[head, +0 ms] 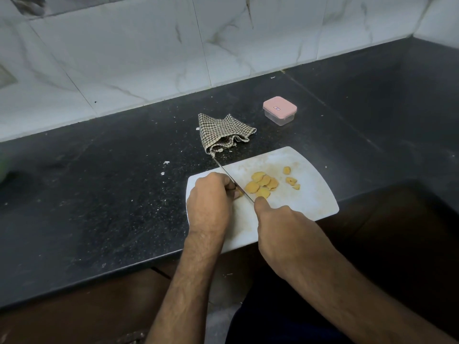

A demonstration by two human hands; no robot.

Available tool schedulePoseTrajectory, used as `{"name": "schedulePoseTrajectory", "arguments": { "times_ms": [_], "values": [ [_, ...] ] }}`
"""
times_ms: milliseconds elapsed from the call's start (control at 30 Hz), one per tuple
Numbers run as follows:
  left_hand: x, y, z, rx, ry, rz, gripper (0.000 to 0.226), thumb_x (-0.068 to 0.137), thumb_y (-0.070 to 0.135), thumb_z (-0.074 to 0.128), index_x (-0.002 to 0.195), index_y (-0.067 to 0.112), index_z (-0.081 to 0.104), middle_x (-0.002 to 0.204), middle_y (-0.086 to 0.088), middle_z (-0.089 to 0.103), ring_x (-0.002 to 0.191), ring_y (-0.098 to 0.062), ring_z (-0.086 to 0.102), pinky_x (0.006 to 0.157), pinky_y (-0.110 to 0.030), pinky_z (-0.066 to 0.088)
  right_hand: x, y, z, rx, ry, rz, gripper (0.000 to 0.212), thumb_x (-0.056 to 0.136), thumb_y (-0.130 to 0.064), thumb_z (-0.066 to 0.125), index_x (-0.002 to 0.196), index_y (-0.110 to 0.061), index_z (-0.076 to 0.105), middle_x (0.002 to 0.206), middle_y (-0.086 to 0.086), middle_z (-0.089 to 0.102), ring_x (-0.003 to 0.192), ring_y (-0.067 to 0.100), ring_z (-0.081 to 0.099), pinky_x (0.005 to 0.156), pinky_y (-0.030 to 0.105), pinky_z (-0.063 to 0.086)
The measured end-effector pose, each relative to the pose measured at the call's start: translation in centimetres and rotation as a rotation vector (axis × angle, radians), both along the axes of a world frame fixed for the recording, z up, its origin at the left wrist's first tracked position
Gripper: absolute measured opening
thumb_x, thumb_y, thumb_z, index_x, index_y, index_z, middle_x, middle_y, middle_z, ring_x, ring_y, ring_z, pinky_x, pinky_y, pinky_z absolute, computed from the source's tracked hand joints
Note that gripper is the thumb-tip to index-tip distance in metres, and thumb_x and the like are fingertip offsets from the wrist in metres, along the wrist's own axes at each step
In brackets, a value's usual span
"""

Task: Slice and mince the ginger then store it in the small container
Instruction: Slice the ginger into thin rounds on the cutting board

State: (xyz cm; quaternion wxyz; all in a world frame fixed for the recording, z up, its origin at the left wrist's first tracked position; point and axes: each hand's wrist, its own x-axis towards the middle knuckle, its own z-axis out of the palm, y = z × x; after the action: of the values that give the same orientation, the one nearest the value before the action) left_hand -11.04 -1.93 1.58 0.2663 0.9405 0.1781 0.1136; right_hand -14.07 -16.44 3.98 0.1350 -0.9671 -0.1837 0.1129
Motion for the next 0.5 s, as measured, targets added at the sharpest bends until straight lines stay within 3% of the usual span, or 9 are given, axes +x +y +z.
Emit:
{"name": "schedulePoseTrajectory", "arguments": {
  "times_ms": [100, 233, 500],
  "values": [
    [0.1, 0.2, 0.1, 0.026, 0.0, -0.014, 0.007, 0.089, 0.021, 0.075, 0.082, 0.021, 0.076, 0.075, 0.01, 0.067, 0.075, -0.014, 0.063, 0.067, -0.029, 0.049, 0.2, 0.3, 0.0, 0.006, 0.015, -0.002, 0.041, 0.096, -0.012, 0.044, 0.134, -0.022, 0.033, 0.088, 0.0, 0.045, 0.088, 0.021, 0.055, 0.074, 0.037, 0.051],
    [0.1, 0.0, 0.0, 0.031, 0.003, -0.025, 0.007, 0.089, 0.023, 0.074, 0.082, 0.022, 0.075, 0.079, 0.006, 0.071, 0.079, -0.019, 0.066, 0.072, -0.035, 0.055, 1.1, 0.7, -0.3, -0.013, -0.025, 0.008, 0.035, 0.095, -0.01, 0.043, 0.128, -0.021, 0.038, 0.074, -0.003, 0.036, 0.08, 0.021, 0.048, 0.065, 0.035, 0.041],
    [0.1, 0.2, -0.2, 0.026, -0.025, -0.026, 0.008, 0.089, 0.025, 0.075, 0.082, 0.024, 0.073, 0.079, 0.007, 0.069, 0.078, -0.019, 0.065, 0.071, -0.033, 0.053, 0.9, 0.4, -0.1, -0.009, 0.014, 0.002, 0.035, 0.096, -0.012, 0.046, 0.128, -0.022, 0.038, 0.087, 0.0, 0.049, 0.088, 0.021, 0.059, 0.076, 0.036, 0.055]
  ]
}}
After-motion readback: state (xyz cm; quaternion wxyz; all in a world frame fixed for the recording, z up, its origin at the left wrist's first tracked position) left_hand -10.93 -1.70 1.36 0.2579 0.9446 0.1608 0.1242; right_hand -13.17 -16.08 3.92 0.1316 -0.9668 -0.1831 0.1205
